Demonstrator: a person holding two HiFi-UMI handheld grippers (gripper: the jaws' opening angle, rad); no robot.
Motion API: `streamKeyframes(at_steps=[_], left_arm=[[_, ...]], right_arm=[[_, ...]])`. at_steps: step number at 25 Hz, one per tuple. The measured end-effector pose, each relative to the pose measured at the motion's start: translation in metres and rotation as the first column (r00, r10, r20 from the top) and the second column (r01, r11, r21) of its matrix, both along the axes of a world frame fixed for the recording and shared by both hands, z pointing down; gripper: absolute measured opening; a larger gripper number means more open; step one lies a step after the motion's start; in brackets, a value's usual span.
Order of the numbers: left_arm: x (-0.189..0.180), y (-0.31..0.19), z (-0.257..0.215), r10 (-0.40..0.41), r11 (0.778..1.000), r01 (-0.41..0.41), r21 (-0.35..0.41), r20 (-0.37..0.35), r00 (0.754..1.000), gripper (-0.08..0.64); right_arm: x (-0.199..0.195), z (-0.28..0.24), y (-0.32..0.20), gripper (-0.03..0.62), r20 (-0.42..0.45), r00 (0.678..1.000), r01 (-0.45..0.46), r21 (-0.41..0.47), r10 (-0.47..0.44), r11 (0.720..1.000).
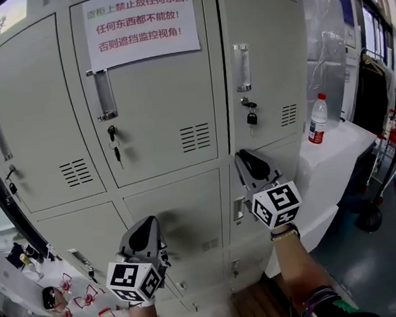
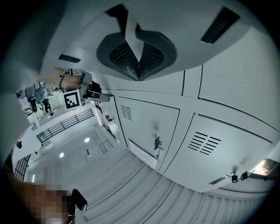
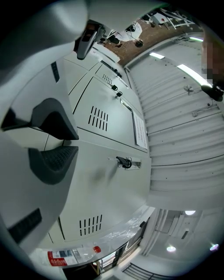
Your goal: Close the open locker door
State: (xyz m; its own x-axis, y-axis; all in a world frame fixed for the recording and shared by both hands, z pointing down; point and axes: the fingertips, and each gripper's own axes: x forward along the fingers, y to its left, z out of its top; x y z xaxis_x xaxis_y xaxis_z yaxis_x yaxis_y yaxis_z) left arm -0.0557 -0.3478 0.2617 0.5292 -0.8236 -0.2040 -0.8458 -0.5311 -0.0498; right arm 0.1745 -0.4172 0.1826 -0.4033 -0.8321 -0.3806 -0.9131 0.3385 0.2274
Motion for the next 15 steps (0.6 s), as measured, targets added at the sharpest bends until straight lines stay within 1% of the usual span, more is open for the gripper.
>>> streamKeyframes(at_steps=[5, 15], left_arm=[[-0.008, 0.0, 0.0, -0.015, 1.0, 0.015, -0.003, 0.001, 1.0, 0.021], [-0.014, 0.001, 0.007, -0.038, 0.999, 0.038, -0.018, 0.014, 0.999, 0.021]], right_arm=[[-0.003, 0.002, -0.008, 0.02, 0.017, 1.0, 0.005, -0.011, -0.005, 1.0], [-0.007, 0.007, -0.019, 0.009, 0.014, 1.0, -0.014, -0.023, 0.014, 1.0]])
